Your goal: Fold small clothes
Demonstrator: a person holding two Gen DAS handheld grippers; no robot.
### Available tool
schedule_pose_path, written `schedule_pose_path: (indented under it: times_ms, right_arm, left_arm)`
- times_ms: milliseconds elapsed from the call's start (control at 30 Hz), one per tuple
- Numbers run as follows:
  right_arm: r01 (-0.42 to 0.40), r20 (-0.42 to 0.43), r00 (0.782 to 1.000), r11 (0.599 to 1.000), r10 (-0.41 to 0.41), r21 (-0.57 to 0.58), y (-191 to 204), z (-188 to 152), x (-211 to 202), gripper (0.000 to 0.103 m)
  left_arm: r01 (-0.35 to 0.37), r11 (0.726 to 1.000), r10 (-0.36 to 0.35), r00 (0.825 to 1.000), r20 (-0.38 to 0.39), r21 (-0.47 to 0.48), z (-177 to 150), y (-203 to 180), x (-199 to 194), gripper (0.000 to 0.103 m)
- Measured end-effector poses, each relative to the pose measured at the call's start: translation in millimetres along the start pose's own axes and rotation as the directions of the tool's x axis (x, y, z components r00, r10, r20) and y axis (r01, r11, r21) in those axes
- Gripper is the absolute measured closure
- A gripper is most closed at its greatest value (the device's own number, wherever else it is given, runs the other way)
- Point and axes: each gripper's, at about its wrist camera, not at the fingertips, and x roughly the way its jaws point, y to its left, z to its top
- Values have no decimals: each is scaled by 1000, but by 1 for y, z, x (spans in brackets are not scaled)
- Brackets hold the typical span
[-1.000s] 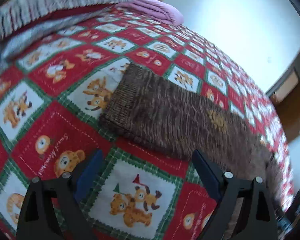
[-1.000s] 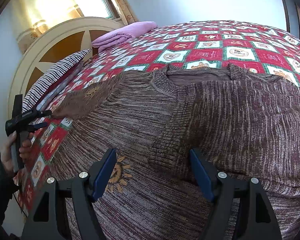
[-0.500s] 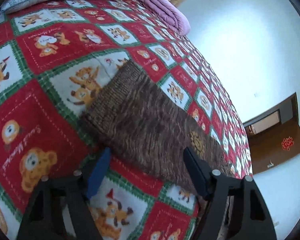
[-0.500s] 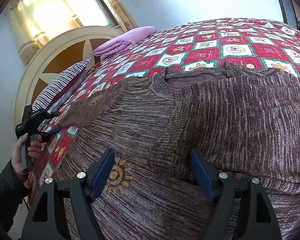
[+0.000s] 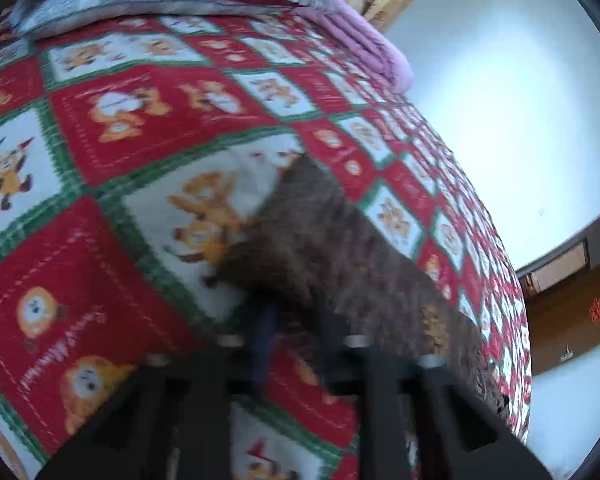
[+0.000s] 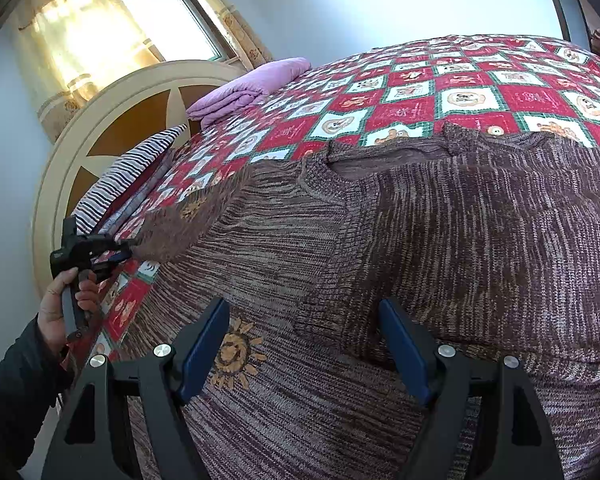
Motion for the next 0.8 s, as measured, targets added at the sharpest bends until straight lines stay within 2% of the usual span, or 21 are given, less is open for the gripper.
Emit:
schedule_pose_path:
  times_ms: [33, 133, 200, 233, 333, 400, 433, 533, 633, 800]
  right_arm:
    - [-1, 1, 1000, 1000, 1, 2, -1, 0, 0, 25]
    - [-3, 4, 1000, 1000, 3, 6, -1, 0, -1, 25]
    - [-3, 4, 1000, 1000, 3, 7, -1, 0, -1, 25]
    - [-3, 4, 1000, 1000, 3, 7, -1, 0, -1, 25]
    - [-4, 4, 1000, 1000, 4, 8, -2, 0, -1, 25]
    - [-5, 5, 1000, 1000, 5, 9, -2, 0, -1, 25]
    - [-6, 6, 1000, 1000, 6, 11, -2, 0, -1, 25]
    - [-13, 11, 1000, 1000, 13, 21, -4, 0, -2, 25]
    - [-22, 14, 1000, 999, 21, 31, -6, 1, -3, 25]
    - [-28, 22, 999, 999, 27, 39, -7, 1, -4, 25]
  left_arm:
    - [25, 999, -25, 1000, -7, -26, 1, 6, -1, 90]
    - [8, 999, -7, 1000, 18, -37, 0, 8, -11, 86]
    - [-22, 999, 23, 999, 49, -30, -1, 7, -16, 75]
    - [-13, 999, 15, 999, 51, -36, 0, 8, -17, 69]
    - [-6, 999, 8, 999, 49, -37, 2, 8, -13, 68]
    - [-11, 1000, 12, 999, 49, -11, 5, 5, -9, 77]
    - [-6, 1000, 7, 999, 45, -7, 6, 6, -8, 95]
    - [23, 999, -22, 999, 28, -27, 7, 7, -10, 95]
    - [34, 999, -37, 997, 68, 38, 6, -8, -26, 95]
    - [101, 990, -111, 988, 104, 102, 9, -46, -50, 95]
